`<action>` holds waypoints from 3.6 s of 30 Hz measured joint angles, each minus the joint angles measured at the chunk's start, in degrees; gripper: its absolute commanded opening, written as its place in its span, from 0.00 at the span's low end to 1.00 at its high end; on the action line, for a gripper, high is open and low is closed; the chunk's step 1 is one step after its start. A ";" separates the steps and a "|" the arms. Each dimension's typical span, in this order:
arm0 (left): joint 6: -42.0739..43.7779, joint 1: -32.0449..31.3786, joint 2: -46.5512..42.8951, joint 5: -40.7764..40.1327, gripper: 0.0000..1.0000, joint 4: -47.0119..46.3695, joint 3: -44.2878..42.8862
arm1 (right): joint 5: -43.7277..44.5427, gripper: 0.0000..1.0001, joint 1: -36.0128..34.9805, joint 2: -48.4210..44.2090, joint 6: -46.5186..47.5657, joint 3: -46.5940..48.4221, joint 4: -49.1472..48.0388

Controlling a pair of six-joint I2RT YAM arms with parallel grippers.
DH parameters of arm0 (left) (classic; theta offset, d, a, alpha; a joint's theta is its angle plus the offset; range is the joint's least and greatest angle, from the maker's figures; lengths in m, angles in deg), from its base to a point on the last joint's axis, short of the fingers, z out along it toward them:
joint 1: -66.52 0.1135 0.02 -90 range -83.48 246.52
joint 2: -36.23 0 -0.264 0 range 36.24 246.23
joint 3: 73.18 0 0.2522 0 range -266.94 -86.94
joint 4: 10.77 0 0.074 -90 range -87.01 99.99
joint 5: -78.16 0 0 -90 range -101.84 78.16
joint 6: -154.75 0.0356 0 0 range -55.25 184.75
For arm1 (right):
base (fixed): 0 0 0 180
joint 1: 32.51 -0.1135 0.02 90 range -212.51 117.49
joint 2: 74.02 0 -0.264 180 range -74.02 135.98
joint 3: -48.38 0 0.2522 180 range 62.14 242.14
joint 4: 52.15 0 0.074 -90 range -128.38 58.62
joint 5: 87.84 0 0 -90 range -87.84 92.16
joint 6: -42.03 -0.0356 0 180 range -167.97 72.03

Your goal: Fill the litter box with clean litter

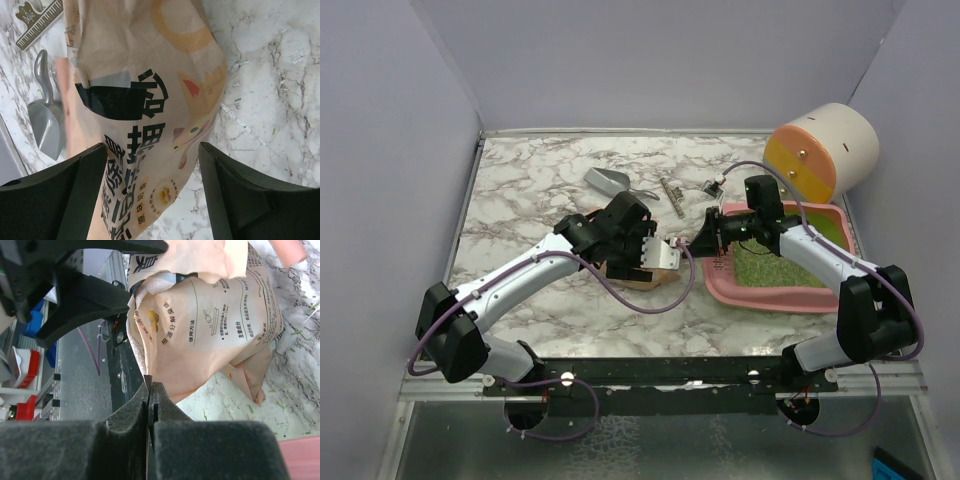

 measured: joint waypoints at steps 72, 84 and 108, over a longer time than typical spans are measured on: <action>-3.91 -2.80 -10.03 -5.51 0.31 -30.84 11.08 | 21.00 0.01 -0.68 11.43 4.00 18.84 13.27; -1.60 -7.02 -3.87 -10.16 0.39 -27.43 10.47 | 20.17 0.07 -0.68 9.79 3.96 18.84 13.29; 0.57 -5.73 0.04 -10.80 0.44 -27.39 7.82 | 21.07 0.35 -0.63 5.75 3.85 16.90 13.18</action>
